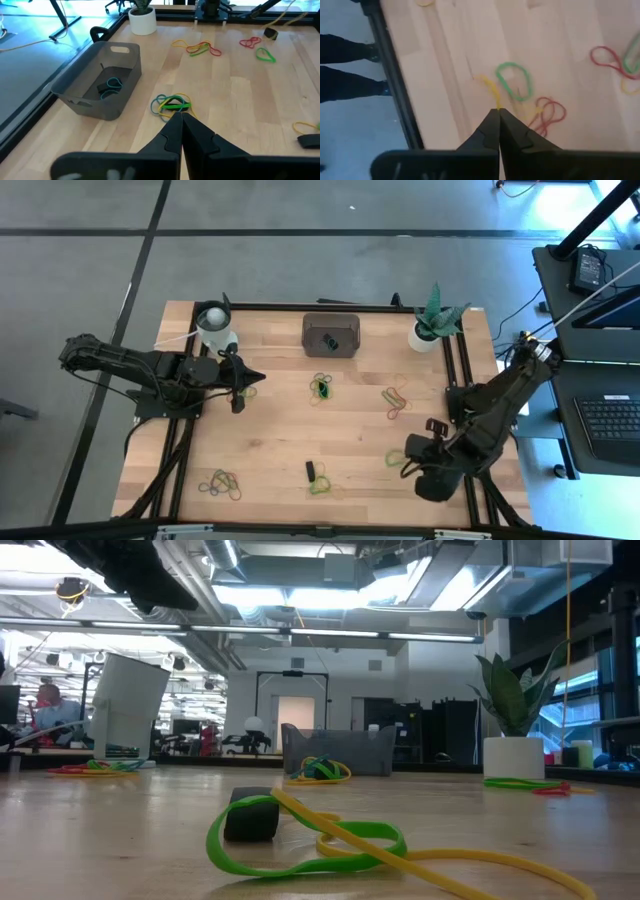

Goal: Pick and place rubber bands into bin
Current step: Put the yellow rubber band into the bin, then put the green rubber band into the bin

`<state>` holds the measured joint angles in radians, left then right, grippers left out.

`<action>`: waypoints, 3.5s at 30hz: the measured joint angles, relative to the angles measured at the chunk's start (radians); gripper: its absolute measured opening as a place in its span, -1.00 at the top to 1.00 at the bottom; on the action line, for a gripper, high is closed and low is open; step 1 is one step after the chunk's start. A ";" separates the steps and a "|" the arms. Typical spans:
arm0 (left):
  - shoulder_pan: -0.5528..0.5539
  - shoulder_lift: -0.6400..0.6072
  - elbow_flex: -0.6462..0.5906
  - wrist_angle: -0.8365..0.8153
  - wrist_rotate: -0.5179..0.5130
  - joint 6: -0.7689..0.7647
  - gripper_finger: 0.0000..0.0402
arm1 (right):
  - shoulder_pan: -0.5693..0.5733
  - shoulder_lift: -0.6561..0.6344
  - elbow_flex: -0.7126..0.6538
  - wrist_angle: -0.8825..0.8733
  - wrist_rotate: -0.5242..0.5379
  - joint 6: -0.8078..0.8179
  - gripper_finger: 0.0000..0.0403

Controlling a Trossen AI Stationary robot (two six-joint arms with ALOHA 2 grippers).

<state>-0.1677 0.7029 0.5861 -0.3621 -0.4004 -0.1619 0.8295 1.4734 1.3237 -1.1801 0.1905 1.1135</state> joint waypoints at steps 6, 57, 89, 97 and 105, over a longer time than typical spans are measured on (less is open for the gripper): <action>0.000 0.000 0.000 0.000 0.000 0.000 0.99 | 0.014 -0.001 0.028 -0.077 0.059 0.072 1.00; 0.000 -0.041 0.001 0.080 -0.239 0.079 0.98 | -1.274 0.263 0.243 0.516 -0.030 -1.071 1.00; 0.000 -0.040 0.001 0.075 -0.262 -0.065 0.98 | -1.325 0.646 0.243 0.405 -0.212 -1.404 1.00; 0.000 -0.040 0.001 0.075 -0.262 -0.068 0.98 | -1.325 0.657 0.242 0.417 -0.211 -1.405 0.88; -0.001 -0.040 0.001 0.075 -0.258 -0.107 0.98 | -1.327 0.657 0.242 0.434 -0.211 -1.403 0.70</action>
<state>-0.1684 0.6628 0.5869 -0.2871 -0.6581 -0.2689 -0.4977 2.1304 1.5661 -0.7460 -0.0208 -0.2893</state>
